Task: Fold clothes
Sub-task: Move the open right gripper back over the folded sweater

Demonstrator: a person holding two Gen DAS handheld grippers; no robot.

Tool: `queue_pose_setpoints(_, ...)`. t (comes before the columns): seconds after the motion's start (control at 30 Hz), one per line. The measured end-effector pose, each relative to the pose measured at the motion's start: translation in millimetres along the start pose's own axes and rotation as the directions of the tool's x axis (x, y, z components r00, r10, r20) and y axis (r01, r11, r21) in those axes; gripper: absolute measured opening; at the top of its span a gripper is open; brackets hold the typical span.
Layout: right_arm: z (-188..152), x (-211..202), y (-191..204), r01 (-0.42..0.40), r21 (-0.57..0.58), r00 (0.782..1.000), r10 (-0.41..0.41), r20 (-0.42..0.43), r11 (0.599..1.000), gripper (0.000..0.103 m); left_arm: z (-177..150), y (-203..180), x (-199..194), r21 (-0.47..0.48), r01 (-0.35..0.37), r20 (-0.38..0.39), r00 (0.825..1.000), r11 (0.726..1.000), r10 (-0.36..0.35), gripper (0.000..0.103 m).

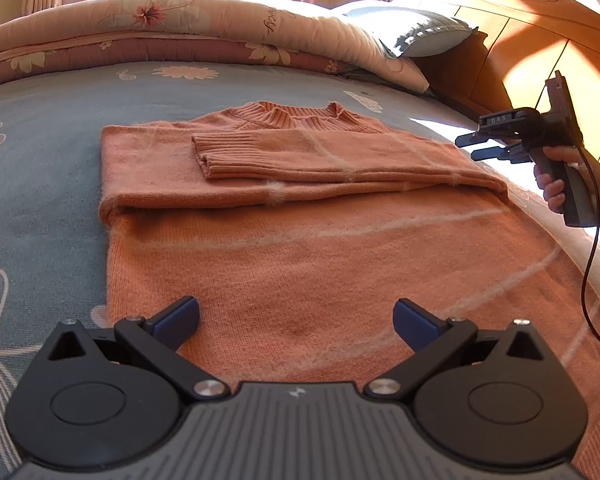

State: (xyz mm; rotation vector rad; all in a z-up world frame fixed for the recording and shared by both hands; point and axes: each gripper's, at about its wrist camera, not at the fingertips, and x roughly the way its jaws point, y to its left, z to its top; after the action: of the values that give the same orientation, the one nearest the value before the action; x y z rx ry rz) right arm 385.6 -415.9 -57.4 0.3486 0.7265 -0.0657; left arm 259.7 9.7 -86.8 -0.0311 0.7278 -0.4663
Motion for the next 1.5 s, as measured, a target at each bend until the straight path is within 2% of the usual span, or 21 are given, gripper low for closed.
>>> queue_pose_setpoints(0.07, -9, 5, -5, 0.013, 0.024, 0.999, -0.012, -0.044, 1.0, 0.047, 0, -1, 0, 0.001, -0.003, -0.001, 1.0, 1.0, 0.003, 0.102)
queue_pose_setpoints(0.13, -14, 1, -3, 0.022, 0.022, 0.999, -0.021, -0.034, 1.0, 0.047, 0, -1, 0, 0.002, -0.004, -0.002, 1.0, 1.0, 0.004, 0.102)
queue_pose_setpoints(0.23, -15, -16, 19, -0.02, -0.008, 1.0, 0.02, -0.015, 1.0, 0.053, 1, 0, 0, -0.008, -0.001, -0.002, 1.0, 1.0, 0.001, 0.102)
queue_pose_setpoints(0.27, -16, -21, 27, -0.028, -0.03, 1.0, 0.028, -0.01, 0.999, 0.056, 1, 0, 0, -0.011, 0.0, -0.003, 1.0, 1.0, 0.0, 0.102)
queue_pose_setpoints(0.37, -31, -27, 63, -0.002, -0.175, 1.0, 0.0, -0.013, 0.985, 0.056, 1, 1, 0, -0.017, 0.002, -0.004, 1.0, 1.0, -0.002, 0.102)
queue_pose_setpoints(0.47, -53, -19, 69, 0.06, -0.208, 0.997, -0.07, -0.039, 0.976, 0.058, 2, 0, -1, -0.02, 0.001, -0.006, 1.0, 1.0, -0.001, 0.102)
queue_pose_setpoints(0.63, -61, -31, 55, 0.04, -0.12, 0.999, -0.042, -0.015, 0.992, 0.059, 2, 2, -2, -0.04, 0.005, -0.007, 1.0, 0.999, -0.006, 0.102)
queue_pose_setpoints(0.73, -55, -40, 58, 0.037, -0.12, 0.999, -0.035, 0.02, 0.992, 0.062, 3, 3, -2, -0.053, 0.01, -0.008, 1.0, 0.999, -0.011, 0.102)
queue_pose_setpoints(0.8, -55, -34, 56, 0.071, -0.117, 0.997, -0.072, 0.0, 0.991, 0.064, 3, 4, -2, -0.06, 0.013, -0.008, 1.0, 0.998, -0.014, 0.102)
queue_pose_setpoints(0.87, -56, -22, 55, 0.092, -0.116, 0.993, -0.099, -0.057, 0.989, 0.064, 3, 5, -3, -0.066, 0.015, -0.009, 1.0, 0.998, -0.016, 0.102)
queue_pose_setpoints(0.9, -56, -24, 58, 0.099, -0.12, 0.993, -0.105, -0.045, 0.988, 0.064, 3, 5, -3, -0.067, 0.016, -0.009, 1.0, 0.998, -0.017, 0.102)
queue_pose_setpoints(1.03, -49, -35, 84, 0.016, -0.116, 1.0, -0.017, -0.006, 0.993, 0.065, 4, 5, -3, -0.071, 0.017, -0.01, 1.0, 0.997, -0.018, 0.102)
queue_pose_setpoints(1.17, -61, -15, 117, 0.015, -0.198, 0.999, -0.023, -0.038, 0.98, 0.065, 3, 3, -3, -0.063, 0.011, -0.013, 1.0, 0.998, -0.012, 0.102)
queue_pose_setpoints(1.2, -65, -9, 120, 0.015, -0.21, 0.999, -0.026, -0.047, 0.978, 0.07, 3, 3, -3, -0.059, 0.009, -0.014, 1.0, 0.998, -0.01, 0.102)
queue_pose_setpoints(1.3, -76, -6, 131, 0.058, -0.268, 0.998, -0.061, -0.003, 0.962, 0.074, 3, 1, -3, -0.048, 0.003, -0.019, 1.0, 0.999, -0.003, 0.102)
queue_pose_setpoints(1.33, -73, -9, 133, 0.061, -0.264, 0.998, -0.066, -0.01, 0.963, 0.074, 3, 1, -3, -0.046, 0.002, -0.02, 1.0, 0.999, -0.003, 0.102)
queue_pose_setpoints(1.47, -59, -50, 135, -0.028, -0.229, 1.0, 0.028, -0.001, 0.973, 0.074, 4, 0, -5, -0.057, -0.002, -0.028, 1.0, 0.998, 0.0, 0.102)
queue_pose_setpoints(1.5, -55, -65, 136, -0.029, -0.23, 0.999, 0.033, 0.01, 0.973, 0.074, 5, 0, -6, -0.061, -0.004, -0.031, 1.0, 0.998, 0.002, 0.102)
